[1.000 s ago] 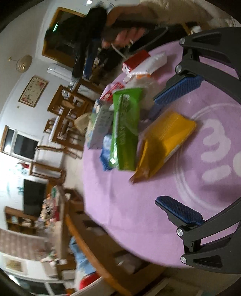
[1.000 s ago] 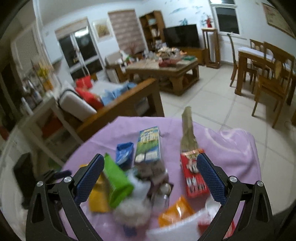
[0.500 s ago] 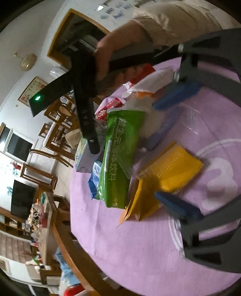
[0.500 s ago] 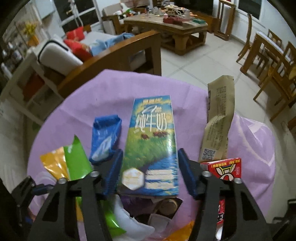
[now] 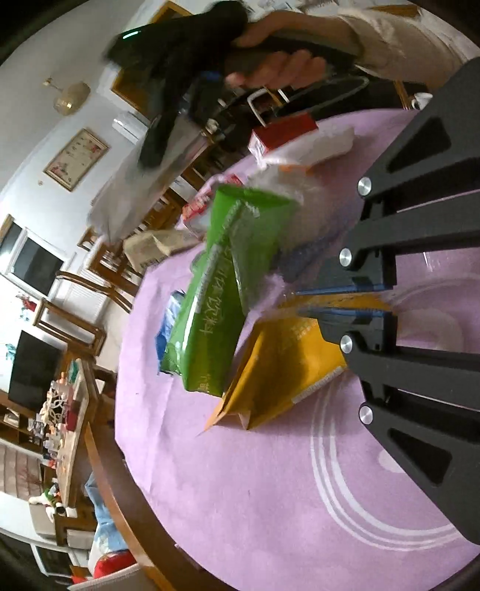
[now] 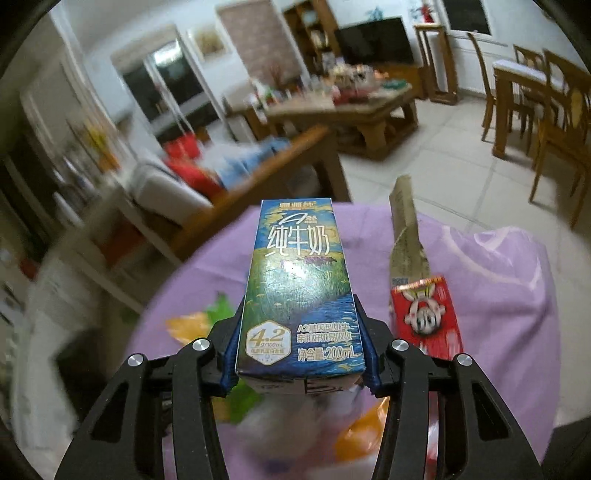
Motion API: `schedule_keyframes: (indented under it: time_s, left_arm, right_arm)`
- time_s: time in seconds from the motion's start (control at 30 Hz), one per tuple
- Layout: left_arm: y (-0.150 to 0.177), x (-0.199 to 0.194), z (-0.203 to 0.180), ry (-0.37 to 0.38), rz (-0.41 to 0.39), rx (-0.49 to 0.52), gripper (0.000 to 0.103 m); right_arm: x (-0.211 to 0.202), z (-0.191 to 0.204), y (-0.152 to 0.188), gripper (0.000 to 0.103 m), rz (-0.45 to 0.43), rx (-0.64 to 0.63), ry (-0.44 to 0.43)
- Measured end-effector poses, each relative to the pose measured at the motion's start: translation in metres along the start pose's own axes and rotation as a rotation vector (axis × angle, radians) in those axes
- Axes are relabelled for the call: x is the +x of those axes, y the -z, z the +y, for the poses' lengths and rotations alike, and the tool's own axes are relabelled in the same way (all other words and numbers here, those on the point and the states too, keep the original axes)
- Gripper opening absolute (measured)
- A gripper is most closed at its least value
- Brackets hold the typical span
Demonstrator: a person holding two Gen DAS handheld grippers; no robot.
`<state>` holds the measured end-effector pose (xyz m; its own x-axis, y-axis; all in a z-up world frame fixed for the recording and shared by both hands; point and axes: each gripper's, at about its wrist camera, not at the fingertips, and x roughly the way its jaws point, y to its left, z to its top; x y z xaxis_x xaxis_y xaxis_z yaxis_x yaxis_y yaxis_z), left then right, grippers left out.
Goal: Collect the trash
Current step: 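Grasp the milk carton with the right tool while the left tool grasps the clear plastic tray, then carry both items over the black bin and open both tools to drop them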
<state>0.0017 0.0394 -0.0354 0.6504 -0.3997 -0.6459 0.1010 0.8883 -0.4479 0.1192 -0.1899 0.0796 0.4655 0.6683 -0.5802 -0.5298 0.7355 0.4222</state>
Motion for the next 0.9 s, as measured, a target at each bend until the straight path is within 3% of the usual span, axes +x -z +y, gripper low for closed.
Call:
schedule_keyframes:
  time_s: [0.13,0.23,0.4,0.57,0.73,0.9]
  left_arm:
    - [0.003,-0.014,-0.013,0.018,-0.035,0.035,0.007]
    - [0.004,-0.017,-0.022,0.021,-0.032,0.059,0.007]
    - [0.002,0.006,-0.033,-0.055,0.049,0.098,0.007]
    - [0.018,0.009,-0.036,-0.092,0.104,0.132,0.011]
    - [0.027,0.011,-0.047,-0.168,0.145,0.232,0.011]
    - [0.024,0.010,-0.049,-0.138,0.148,0.181,0.005]
  right_arm:
    - [-0.062,-0.016,0.035,0.050,-0.119,0.073,-0.083]
    - [-0.101,-0.034,0.063,0.050,-0.172,0.123,-0.097]
    - [-0.153,-0.064,0.101,0.050,-0.232,0.189,-0.090]
    - [-0.176,-0.086,0.141,0.050,-0.230,0.210,-0.065]
    - [-0.184,-0.098,0.173,0.050,-0.225,0.223,-0.053]
    - [-0.183,-0.100,0.186,0.050,-0.231,0.232,-0.034]
